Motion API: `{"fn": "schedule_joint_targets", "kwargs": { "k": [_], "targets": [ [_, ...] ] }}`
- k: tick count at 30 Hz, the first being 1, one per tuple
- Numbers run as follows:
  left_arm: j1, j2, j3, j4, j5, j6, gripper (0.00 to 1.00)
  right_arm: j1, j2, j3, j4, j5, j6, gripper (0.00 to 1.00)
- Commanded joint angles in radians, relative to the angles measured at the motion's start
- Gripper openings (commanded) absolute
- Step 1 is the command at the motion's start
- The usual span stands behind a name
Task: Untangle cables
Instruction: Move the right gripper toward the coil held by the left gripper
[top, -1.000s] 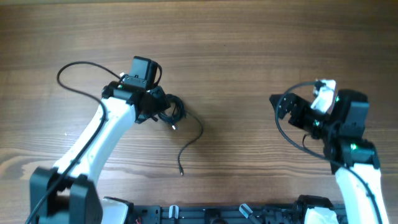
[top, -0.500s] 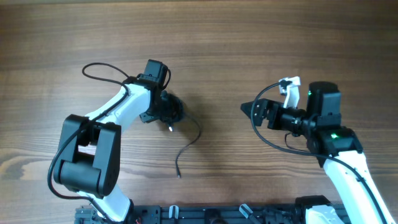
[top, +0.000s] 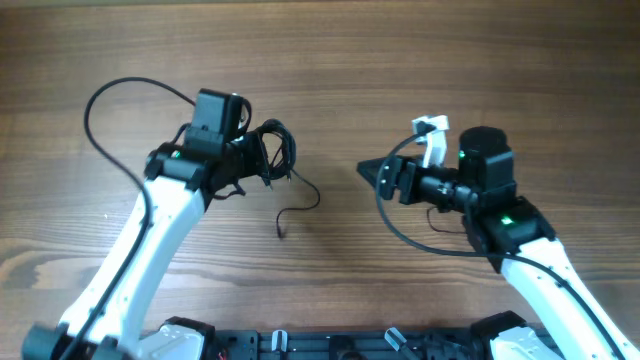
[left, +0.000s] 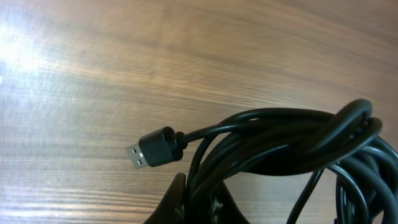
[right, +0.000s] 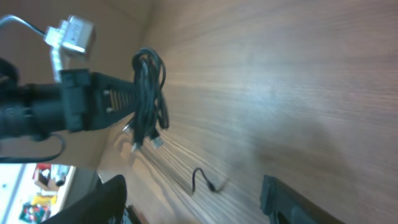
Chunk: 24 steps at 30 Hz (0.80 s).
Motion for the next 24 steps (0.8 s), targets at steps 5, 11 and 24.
{"fn": "schedule_joint_targets", "kwargs": {
  "k": [5,11,24],
  "targets": [
    [0.006,-0.085,0.005,-0.055,0.278,0.401,0.04,0.061,0.118,0.014,0.214,-0.070,-0.006,0.60],
    [0.007,-0.085,0.005,-0.021,0.543,0.444,0.04,0.063,0.170,0.014,0.240,-0.157,-0.014,0.59],
    [0.088,-0.065,0.003,-0.011,0.702,0.351,0.04,0.095,0.208,0.014,0.467,-0.331,0.076,0.60]
  ]
}}
